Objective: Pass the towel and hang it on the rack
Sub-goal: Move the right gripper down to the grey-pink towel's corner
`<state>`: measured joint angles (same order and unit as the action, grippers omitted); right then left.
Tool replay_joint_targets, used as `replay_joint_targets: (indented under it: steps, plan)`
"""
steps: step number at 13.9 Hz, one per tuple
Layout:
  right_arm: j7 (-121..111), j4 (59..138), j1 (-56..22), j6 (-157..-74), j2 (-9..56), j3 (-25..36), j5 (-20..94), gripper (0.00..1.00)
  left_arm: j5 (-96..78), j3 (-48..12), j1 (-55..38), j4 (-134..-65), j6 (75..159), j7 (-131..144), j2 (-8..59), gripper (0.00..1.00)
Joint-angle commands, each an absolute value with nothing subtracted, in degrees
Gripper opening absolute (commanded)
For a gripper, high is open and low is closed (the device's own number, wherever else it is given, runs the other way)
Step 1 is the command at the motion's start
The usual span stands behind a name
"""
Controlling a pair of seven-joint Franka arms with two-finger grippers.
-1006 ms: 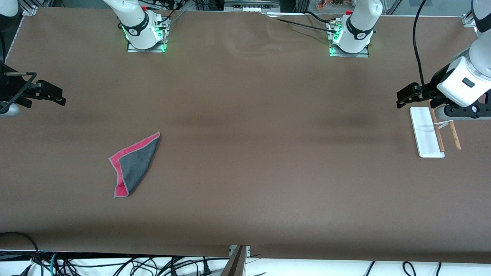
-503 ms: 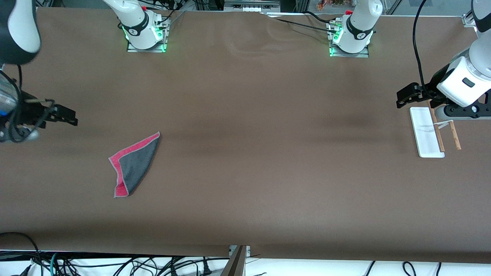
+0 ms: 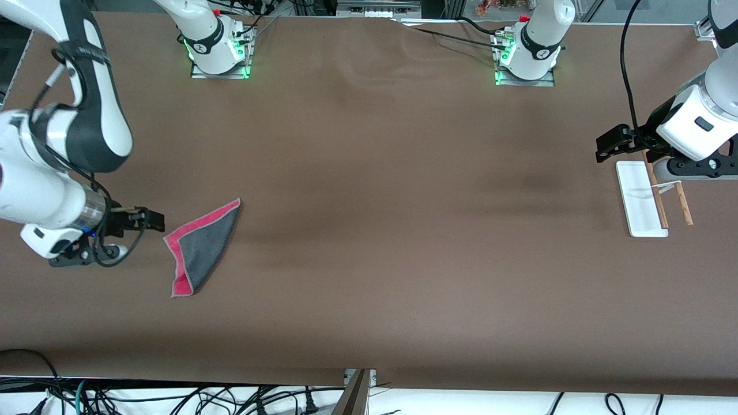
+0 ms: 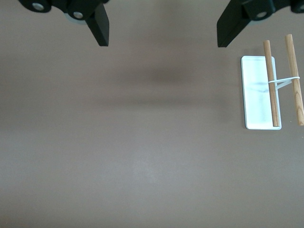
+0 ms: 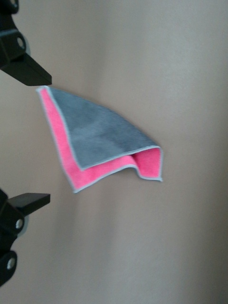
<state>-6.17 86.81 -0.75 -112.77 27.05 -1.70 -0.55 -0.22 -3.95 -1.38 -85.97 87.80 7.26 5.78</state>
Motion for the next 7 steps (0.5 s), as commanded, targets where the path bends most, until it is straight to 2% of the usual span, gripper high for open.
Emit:
replay_joint_targets:
  steps: [1, 7]
  plan:
    - [-6.8, 85.3, -0.6, -118.8, 32.0, -1.8, -1.0, 1.00, 0.5, -4.0, -1.6, -86.0, 88.1, 6.7, 5.3, 1.00]
    - [-8.9, 85.3, -2.2, -132.2, 39.3, -1.8, -0.6, 1.00, 0.5, -4.0, -1.5, -86.3, 88.0, 6.7, 5.2, 1.00]
